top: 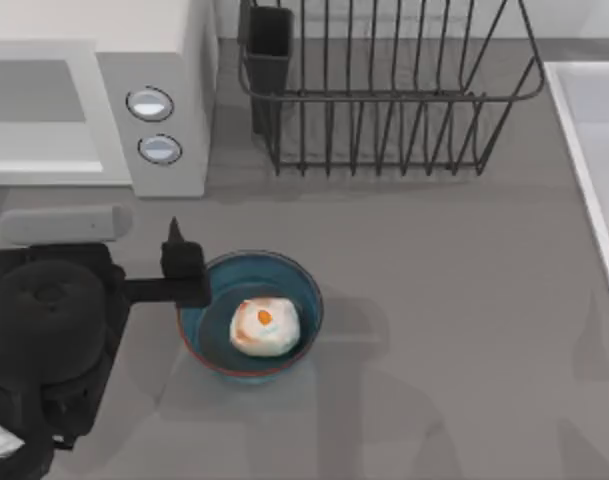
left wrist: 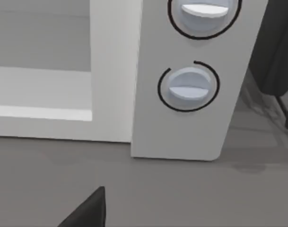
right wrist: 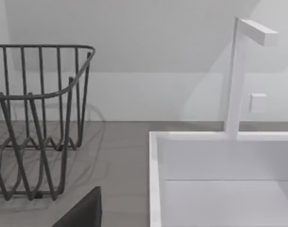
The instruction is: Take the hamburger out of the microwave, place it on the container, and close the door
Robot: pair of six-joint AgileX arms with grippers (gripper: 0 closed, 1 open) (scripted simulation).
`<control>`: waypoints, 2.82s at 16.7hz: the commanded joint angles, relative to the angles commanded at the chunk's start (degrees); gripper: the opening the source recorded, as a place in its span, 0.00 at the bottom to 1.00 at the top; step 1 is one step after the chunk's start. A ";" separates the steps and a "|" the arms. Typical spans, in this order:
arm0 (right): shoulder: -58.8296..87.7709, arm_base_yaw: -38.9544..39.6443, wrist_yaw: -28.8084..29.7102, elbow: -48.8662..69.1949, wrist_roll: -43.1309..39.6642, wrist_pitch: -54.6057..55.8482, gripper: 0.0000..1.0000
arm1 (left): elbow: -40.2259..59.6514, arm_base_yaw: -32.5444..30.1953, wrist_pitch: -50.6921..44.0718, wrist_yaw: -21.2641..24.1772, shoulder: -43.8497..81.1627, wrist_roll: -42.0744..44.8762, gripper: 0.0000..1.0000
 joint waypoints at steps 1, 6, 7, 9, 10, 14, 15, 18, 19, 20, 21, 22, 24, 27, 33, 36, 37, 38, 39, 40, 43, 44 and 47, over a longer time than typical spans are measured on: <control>0.00 0.00 0.00 0.00 0.00 0.00 1.00 | -1.86 2.69 -3.00 2.32 -6.31 0.80 1.00; 0.00 0.00 0.00 0.00 0.00 0.00 1.00 | -9.48 16.26 -19.62 14.03 -38.82 5.45 1.00; 0.00 0.00 0.00 0.00 0.00 0.00 1.00 | -10.59 18.84 -23.06 16.25 -44.93 6.44 1.00; 0.00 0.00 0.00 0.00 0.00 0.00 1.00 | -12.32 23.59 -29.71 20.38 -56.10 8.40 1.00; 0.00 0.00 0.00 0.00 0.00 0.00 1.00 | -12.93 25.71 -32.79 22.23 -60.93 9.32 1.00; 0.00 0.00 0.00 0.00 0.00 0.00 1.00 | -14.01 31.91 -42.39 27.66 -74.24 12.23 1.00; 0.00 0.00 0.00 0.00 0.00 0.00 1.00 | -14.06 32.80 -43.87 28.46 -76.04 12.68 1.00; 0.00 0.00 0.00 0.00 0.00 0.00 1.00 | -14.08 33.70 -45.38 29.26 -77.80 13.15 1.00; 0.00 0.00 0.00 0.00 0.00 0.00 1.00 | -14.08 33.70 -45.38 29.26 -77.80 13.15 1.00; 0.00 0.00 0.00 0.00 0.00 0.00 1.00 | -14.08 33.70 -45.38 29.26 -77.80 13.15 1.00; 0.00 0.00 0.00 0.00 0.00 0.00 1.00 | -14.08 33.70 -45.38 29.26 -77.80 13.15 1.00; 0.00 0.00 0.00 0.00 0.00 0.00 1.00 | -14.08 33.70 -45.38 29.26 -77.80 13.15 0.92; 0.00 0.00 0.00 0.00 0.00 0.00 1.00 | -14.08 33.70 -45.38 29.26 -77.80 13.15 0.77; 0.00 0.00 0.00 0.00 0.00 0.00 1.00 | -14.08 33.70 -45.38 29.26 -77.80 13.15 0.55; 0.00 0.00 0.00 0.00 0.00 0.00 1.00 | -14.08 33.70 -45.38 29.26 -77.80 13.15 0.10; 0.00 0.00 0.00 0.00 0.00 0.00 1.00 | -14.08 33.70 -45.38 29.26 -77.80 13.15 0.00; 0.00 0.00 0.00 0.00 0.00 0.00 1.00 | -14.08 33.70 -45.38 29.26 -77.80 13.15 0.00; 0.00 0.00 0.00 0.00 0.00 0.00 1.00 | -14.08 33.70 -45.38 29.26 -77.80 13.15 0.00; 0.00 0.00 0.00 0.00 0.00 0.00 1.00 | -14.08 33.70 -45.38 29.26 -77.80 13.15 0.00; 0.00 0.00 0.00 0.00 0.00 0.00 1.00 | -14.08 33.70 -45.38 29.26 -77.80 13.15 0.00; 0.00 0.00 0.00 0.00 0.00 0.00 1.00 | -14.07 33.70 -45.37 29.26 -77.79 13.15 0.00; 0.00 0.00 0.00 0.00 0.00 0.00 1.00 | -13.94 33.84 -45.22 29.40 -77.59 13.15 0.00; 0.00 0.00 0.00 0.00 0.00 0.00 1.00 | -11.82 36.12 -42.86 31.69 -73.39 13.22 0.00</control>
